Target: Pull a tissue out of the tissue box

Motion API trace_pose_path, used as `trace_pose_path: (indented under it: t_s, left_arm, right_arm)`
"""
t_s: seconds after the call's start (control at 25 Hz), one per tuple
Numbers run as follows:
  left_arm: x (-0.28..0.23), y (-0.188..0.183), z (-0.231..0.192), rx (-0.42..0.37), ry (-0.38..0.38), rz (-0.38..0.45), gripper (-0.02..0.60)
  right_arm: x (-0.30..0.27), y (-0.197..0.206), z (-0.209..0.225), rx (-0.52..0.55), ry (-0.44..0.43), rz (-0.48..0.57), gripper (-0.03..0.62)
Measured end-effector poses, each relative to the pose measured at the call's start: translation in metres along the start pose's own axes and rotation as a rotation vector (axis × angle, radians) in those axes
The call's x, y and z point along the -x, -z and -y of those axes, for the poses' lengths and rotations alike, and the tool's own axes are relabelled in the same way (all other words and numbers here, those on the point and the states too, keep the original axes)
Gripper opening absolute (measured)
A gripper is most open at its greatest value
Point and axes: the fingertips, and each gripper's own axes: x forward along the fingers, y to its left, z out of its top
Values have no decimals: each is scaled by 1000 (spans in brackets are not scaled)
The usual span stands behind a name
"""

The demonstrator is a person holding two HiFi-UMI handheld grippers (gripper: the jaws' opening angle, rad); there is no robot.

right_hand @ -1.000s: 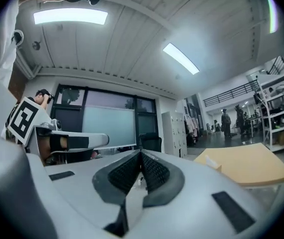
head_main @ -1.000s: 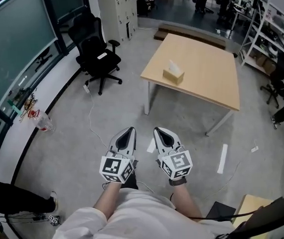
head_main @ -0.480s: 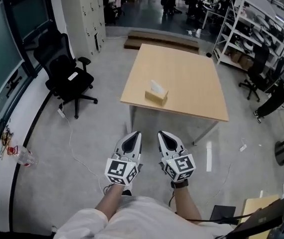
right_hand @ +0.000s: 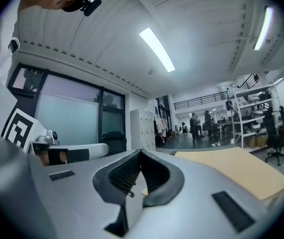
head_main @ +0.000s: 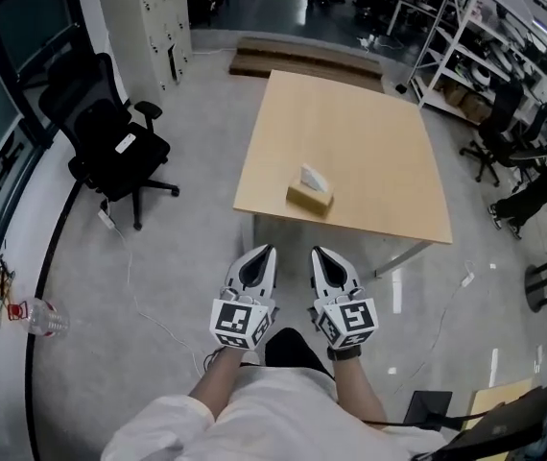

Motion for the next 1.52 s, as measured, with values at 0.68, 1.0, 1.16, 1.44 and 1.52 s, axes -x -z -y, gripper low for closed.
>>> trace_pose_path:
  t_s: [0.68, 1.0, 1.16, 1.44, 1.52]
  left_arm:
    - [-294, 6, -61, -41, 67, -51, -11]
    - [-353, 36, -81, -6, 122, -129, -11]
    - [-377, 34, -91, -44, 185, -147, -11]
    - [-398, 51, -122, -52, 206, -200, -11]
    - [-402, 57, -131, -53, 212, -209, -11]
  right_arm:
    - [-203, -45, 239, -3, 9, 57, 0]
    - [-242, -5, 277, -49, 68, -40, 0]
    - [-262, -10, 286, -12, 113, -53, 0]
    - [-289, 20, 299, 20, 188, -159, 0]
    - [-296, 35, 299, 27, 197, -196, 0]
